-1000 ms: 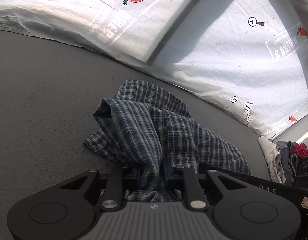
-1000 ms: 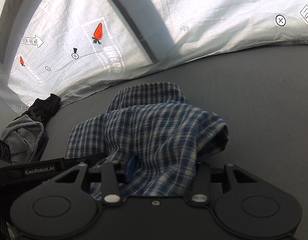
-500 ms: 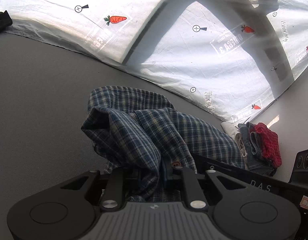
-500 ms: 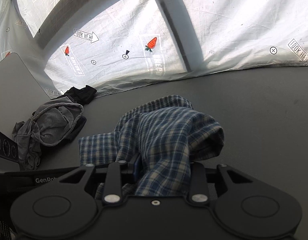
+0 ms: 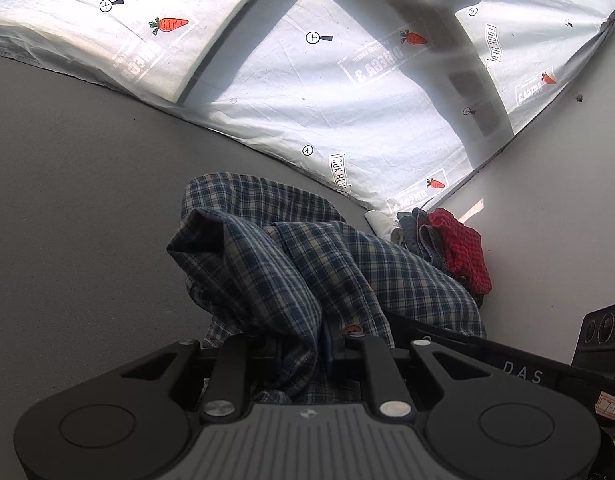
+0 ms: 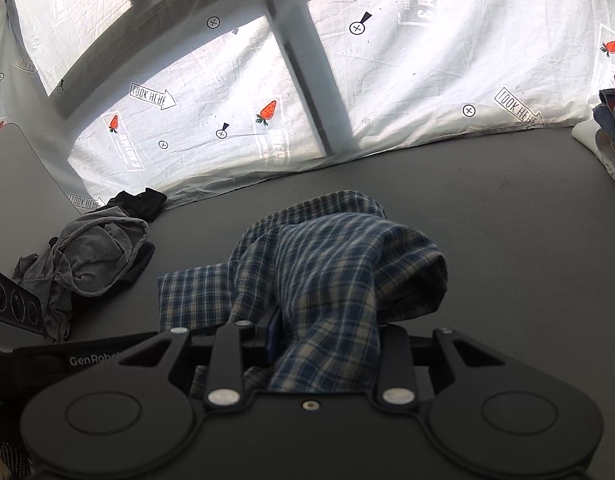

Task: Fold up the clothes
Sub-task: 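Grasp the shirt bundle with both tools and carry it toward the clothes stack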

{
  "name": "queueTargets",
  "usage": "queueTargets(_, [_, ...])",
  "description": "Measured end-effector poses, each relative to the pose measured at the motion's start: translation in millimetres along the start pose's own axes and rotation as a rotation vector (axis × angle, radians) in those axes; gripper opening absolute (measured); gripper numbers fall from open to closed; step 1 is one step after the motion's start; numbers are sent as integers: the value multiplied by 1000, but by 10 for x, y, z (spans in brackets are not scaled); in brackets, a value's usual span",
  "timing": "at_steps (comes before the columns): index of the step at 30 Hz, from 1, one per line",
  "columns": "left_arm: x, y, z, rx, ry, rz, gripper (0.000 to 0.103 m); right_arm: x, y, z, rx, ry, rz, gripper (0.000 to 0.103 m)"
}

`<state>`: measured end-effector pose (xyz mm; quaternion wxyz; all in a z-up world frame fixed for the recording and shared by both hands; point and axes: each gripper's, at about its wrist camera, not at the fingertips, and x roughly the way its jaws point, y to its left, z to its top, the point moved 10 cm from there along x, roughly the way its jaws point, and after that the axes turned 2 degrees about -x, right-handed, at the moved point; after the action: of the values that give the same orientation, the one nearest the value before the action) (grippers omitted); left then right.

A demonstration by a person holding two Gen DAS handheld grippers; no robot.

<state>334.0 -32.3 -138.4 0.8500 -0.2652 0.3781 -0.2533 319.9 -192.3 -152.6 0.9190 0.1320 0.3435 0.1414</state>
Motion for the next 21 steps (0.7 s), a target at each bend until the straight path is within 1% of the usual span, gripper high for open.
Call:
queueTargets(3, [95,-220,-114,24,6,-2,18,-172,-125,-72,22,-9,-18,33])
queueTargets(6, [239,-465,-196,57,-2,14,18,-306,-364,-71,37,-31,-3,33])
queueTargets(9, [444,-739,-275,84,-32,38,18,-424,-687,-9,49,-59,41,33])
queueTargets(13, [852,-1225,-465,74,-90,78,18,-613,-1314,128,26,-75,124,33])
queueTargets(16, [1214,-1706,-678,65,-123,104,18,-818,-1850,315,-22,-62,163,33])
queueTargets(18, [1452,-2032,-799,84,-145,109,18,-1002,-2172,464,-90,-79,176,33])
queueTargets(20, [1702,-2367,-877,68,-148,111,18,-1173,-2504,621,-107,-90,174,33])
queueTargets(21, [1800,-2515,-896,55,-145,104,18,-1248,-2659,694,-97,-92,174,33])
